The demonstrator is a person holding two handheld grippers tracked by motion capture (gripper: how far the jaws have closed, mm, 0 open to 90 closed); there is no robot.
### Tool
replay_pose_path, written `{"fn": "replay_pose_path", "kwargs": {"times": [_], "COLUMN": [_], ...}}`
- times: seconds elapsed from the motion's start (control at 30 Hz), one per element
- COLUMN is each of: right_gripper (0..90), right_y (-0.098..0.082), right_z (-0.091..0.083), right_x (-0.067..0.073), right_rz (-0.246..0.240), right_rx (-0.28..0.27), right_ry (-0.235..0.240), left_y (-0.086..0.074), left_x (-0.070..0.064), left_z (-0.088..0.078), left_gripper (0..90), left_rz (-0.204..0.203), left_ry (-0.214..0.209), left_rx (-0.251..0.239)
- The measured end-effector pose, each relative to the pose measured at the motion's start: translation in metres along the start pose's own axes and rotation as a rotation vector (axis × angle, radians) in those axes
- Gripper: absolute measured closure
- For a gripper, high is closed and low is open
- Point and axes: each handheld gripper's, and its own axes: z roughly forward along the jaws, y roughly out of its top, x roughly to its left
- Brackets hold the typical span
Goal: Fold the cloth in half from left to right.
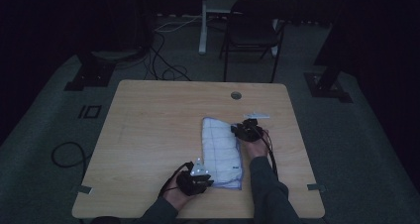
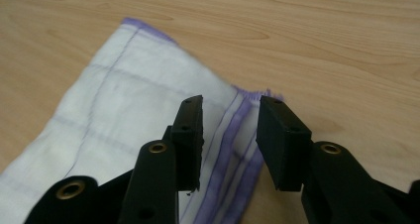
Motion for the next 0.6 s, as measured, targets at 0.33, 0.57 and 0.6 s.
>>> {"fn": "replay_pose_path", "kwargs": {"times": [0.33,0.57,0.6], "right_gripper": [85.9,86.6,86.4], "right_y": [0.009,0.018,0.018], "right_z": [0.020,-0.014,-0.016], "right_x": [0.001,0.015,0.016], "right_rz": [0.028,-0.071,-0.089], "right_rx": [0.063,-0.046,-0.052], "right_ry": [0.052,0.012,0.000], "left_y": [-0.003,-0.011,-0.012], "left_x": [0.003,0.008,0.008], "left_z": [-0.004,-0.012,-0.014], "left_gripper": [90.0,90.0,90.0], "left_rz": [-0.024,-0.066,-0.071], "left_ry": [0.003,-0.007,-0.007], "left_rx": [-0.013,-0.026,-0.026]}}
